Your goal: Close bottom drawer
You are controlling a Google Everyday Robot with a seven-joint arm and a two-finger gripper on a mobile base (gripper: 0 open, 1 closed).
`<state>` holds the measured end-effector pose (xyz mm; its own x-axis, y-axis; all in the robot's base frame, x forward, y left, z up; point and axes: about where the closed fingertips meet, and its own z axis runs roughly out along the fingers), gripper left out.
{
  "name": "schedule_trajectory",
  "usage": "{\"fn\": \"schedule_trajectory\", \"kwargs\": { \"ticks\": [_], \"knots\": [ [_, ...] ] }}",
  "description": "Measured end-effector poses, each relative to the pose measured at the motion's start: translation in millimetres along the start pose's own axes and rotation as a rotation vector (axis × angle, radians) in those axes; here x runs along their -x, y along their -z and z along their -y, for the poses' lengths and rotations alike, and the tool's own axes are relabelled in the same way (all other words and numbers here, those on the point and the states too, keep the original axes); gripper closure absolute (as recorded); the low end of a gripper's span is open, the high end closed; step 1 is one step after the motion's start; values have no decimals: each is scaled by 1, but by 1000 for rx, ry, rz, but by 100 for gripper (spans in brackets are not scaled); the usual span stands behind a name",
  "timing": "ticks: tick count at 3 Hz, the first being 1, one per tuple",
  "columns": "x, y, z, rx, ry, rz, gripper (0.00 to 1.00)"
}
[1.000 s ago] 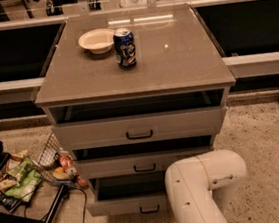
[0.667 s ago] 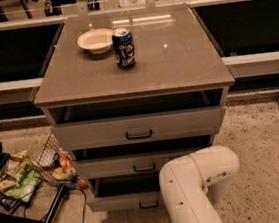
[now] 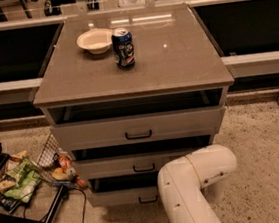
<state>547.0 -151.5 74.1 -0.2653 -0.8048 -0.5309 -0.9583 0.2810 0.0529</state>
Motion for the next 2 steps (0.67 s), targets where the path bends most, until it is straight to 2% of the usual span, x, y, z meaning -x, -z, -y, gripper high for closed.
{"fn": "schedule_trajectory", "kwargs": {
  "ticks": [1,2],
  "knots": [
    [0,0,-1,0,0,0,100],
    [-1,3,18,-17,-3,-4,100]
  ]
}}
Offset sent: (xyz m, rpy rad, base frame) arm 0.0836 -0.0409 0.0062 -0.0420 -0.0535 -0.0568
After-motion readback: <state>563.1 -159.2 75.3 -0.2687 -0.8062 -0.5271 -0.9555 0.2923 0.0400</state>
